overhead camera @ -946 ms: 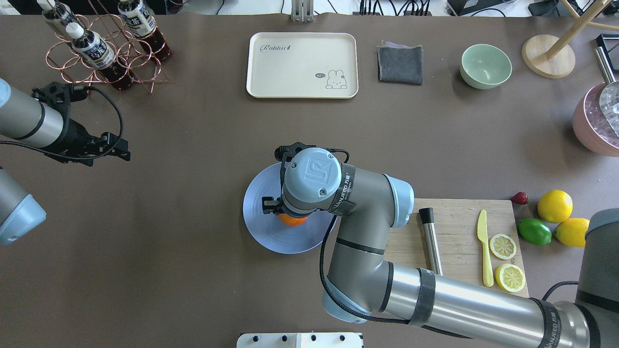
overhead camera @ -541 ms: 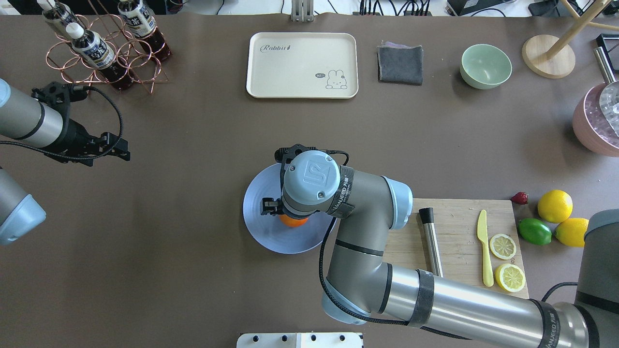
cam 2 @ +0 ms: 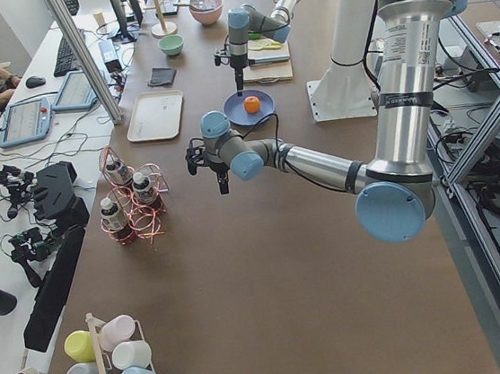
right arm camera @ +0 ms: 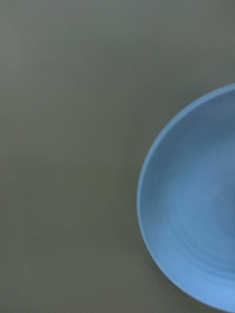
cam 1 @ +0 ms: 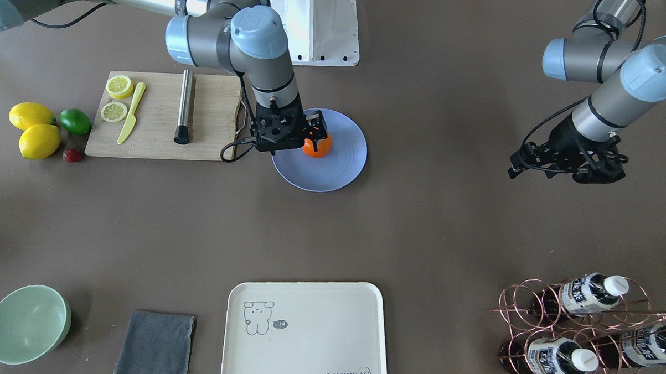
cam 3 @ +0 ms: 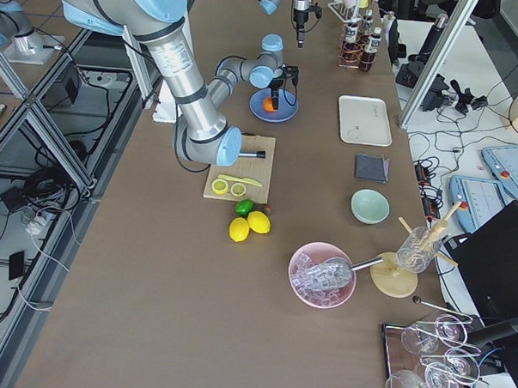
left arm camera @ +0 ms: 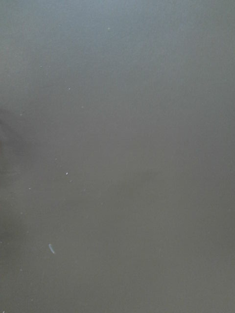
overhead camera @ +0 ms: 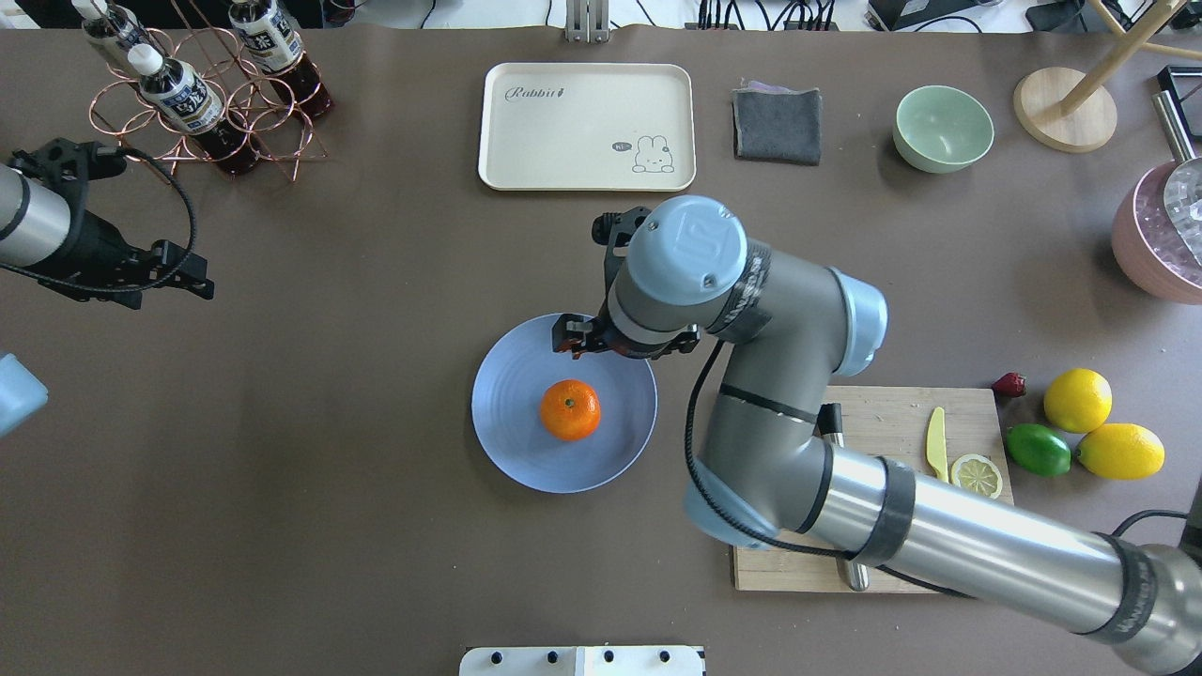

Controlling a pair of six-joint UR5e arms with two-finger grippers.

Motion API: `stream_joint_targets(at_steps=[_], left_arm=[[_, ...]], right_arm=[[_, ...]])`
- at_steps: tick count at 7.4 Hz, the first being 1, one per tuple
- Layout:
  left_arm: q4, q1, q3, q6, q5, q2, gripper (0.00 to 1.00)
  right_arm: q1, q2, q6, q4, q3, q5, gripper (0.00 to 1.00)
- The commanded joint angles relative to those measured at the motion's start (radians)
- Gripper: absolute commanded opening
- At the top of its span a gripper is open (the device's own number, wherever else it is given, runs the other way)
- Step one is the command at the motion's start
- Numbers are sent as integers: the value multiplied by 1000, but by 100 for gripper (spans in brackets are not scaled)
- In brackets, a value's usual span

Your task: Pick orange to plate

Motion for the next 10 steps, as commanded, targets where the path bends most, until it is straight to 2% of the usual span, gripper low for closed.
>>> stream_joint_targets(at_steps=[1,3,4,6,8,10], left_arm=[[10,-186,36,339,-58,121,97],[19,-390,129,582,-210,147,97],[72,-460,145,700,-217,159,97],[210,-574,156,912,-200,175,97],[214,-575,179,924,-151,181,97],[211,-576,194,924,-151,184,97]], right_arm=[[306,-238,-295,-15,120,273,100],[526,-453,-676,-15,113,405,100],[624,-542,-817,-16,105,441,100],[778,-704,-1107,-39,82,446,100],[904,-753,-1252,-45,0,447,100],[969,-754,-1268,-45,-30,446,100]])
